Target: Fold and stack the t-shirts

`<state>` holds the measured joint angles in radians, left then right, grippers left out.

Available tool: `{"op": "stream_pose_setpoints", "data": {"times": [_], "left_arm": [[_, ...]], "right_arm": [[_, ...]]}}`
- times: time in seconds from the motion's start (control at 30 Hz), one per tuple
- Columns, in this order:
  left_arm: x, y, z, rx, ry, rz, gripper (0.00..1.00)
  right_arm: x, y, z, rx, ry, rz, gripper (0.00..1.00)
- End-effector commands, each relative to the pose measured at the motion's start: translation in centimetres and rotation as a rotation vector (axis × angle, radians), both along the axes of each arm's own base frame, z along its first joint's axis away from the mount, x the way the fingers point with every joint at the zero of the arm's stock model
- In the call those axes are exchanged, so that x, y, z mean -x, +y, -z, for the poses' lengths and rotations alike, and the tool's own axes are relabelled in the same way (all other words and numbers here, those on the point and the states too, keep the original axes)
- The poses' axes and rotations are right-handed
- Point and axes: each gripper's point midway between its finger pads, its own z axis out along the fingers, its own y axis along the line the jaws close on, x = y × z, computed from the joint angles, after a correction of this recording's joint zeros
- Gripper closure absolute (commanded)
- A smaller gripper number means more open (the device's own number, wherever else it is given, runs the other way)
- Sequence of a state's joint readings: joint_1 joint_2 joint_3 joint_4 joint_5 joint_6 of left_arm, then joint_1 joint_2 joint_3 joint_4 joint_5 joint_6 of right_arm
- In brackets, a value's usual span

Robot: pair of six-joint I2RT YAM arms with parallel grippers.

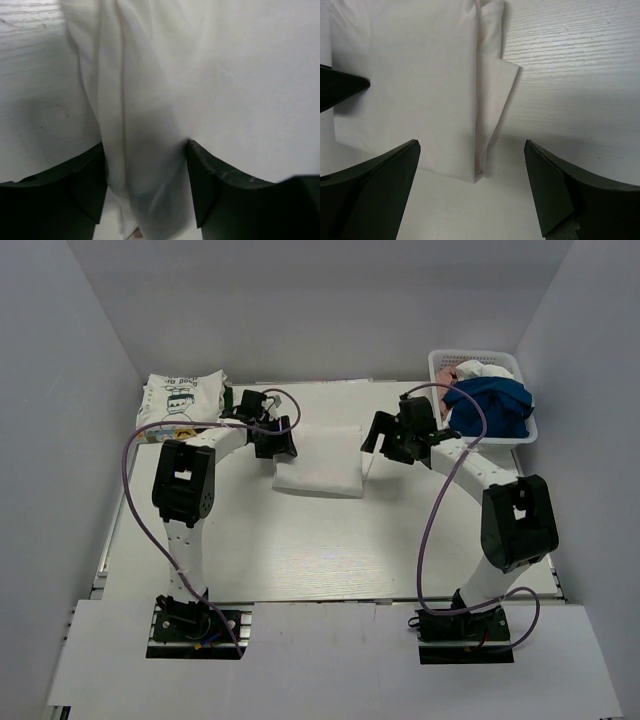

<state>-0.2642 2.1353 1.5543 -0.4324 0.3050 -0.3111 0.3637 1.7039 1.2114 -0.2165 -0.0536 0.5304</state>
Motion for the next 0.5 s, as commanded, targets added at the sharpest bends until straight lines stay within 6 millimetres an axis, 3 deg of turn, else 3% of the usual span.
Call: {"op": "stream_pose_setpoints", "data": {"times": [0.0,0.1,0.13,0.2,0.23,0.3,0.33,0.47], "left_arm": [[1.9,-0.6,2.5,-0.043,0.083,0.041,0.33],[1.8,-2.2,2.6,-0.022,0.082,0.077,0.48],[1.6,-1.9,2.7,-0.043,0.089,0.066,0.68],[1.6,-2.0,2.7,-0.102,0.097,0.070,0.85],[1.3,-1.6,2.6,-0.123,0.089,0.057,1.00],[0.6,-1.4,1.5,-0.168,0.049,0.053,1.00],[0.3,-1.1,1.0,-0.186,0.029,0.054,1.00],[-2.1,0.2,-3.2,-0.295,-0.114,0.048,1.00]], "right_arm": [[0.0,0.3,-2.9,-0.038,-0.099,-0.033,0.10],[0.6,-0.3,-3.1,-0.026,-0.112,-0.023,0.10],[0.7,-0.8,-3.6,-0.018,-0.132,-0.012,0.10],[0.8,-1.5,-3.4,0.005,-0.139,0.011,0.10],[1.0,-1.6,-4.0,0.001,-0.157,0.010,0.10],[1.2,-1.9,-3.7,0.016,-0.157,0.013,0.10],[1.4,-1.9,-4.4,0.008,-0.180,0.011,0.10],[1.5,-3.4,-4.2,0.055,-0.212,0.055,0.10]]}}
